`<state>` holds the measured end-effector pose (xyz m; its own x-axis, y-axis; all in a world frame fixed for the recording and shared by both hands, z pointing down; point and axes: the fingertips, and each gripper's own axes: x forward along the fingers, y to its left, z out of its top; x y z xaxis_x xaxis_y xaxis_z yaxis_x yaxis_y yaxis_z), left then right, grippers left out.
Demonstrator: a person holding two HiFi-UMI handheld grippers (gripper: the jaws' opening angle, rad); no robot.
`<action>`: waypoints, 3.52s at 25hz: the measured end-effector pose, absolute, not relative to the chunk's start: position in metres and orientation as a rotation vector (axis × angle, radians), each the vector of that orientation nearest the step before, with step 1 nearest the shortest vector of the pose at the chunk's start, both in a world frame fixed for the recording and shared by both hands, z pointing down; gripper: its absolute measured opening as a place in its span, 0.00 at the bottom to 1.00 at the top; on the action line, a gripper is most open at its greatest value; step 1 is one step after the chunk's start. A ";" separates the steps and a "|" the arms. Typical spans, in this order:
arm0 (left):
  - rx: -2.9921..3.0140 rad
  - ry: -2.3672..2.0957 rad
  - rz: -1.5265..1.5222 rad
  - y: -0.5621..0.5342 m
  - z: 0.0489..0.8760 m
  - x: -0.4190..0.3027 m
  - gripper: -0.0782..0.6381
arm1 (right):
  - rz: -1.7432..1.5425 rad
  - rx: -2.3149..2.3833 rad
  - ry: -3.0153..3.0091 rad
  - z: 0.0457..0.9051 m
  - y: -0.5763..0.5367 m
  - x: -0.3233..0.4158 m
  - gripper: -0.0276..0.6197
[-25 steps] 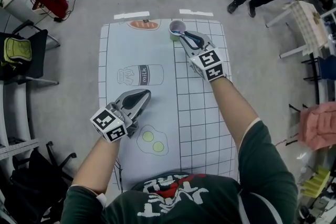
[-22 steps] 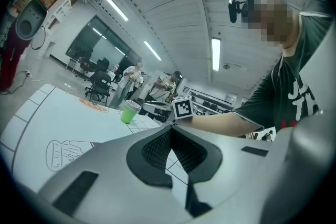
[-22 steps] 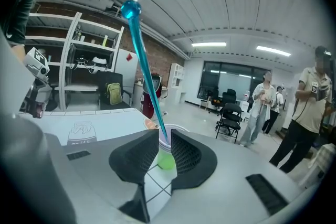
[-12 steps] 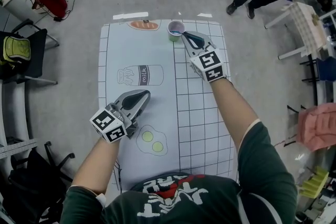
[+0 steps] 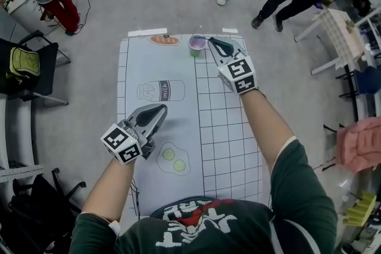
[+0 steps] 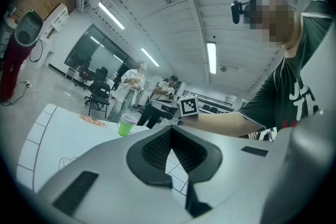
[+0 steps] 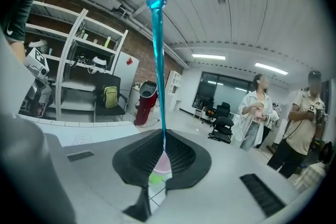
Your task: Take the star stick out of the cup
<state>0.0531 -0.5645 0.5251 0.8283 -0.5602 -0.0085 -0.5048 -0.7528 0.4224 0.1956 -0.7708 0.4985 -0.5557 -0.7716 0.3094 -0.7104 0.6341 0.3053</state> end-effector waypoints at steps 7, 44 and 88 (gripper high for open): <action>2.623 -0.840 -0.211 -0.539 0.485 0.039 0.12 | -0.271 1.195 -2.450 0.431 -0.742 0.193 0.11; 2.906 -0.931 -0.304 -0.348 0.246 -0.018 0.12 | -0.641 1.193 -2.667 0.115 -0.433 0.166 0.11; 2.464 -0.835 0.034 -0.249 0.551 0.065 0.12 | 0.760 0.891 -2.815 0.488 -0.287 0.231 0.11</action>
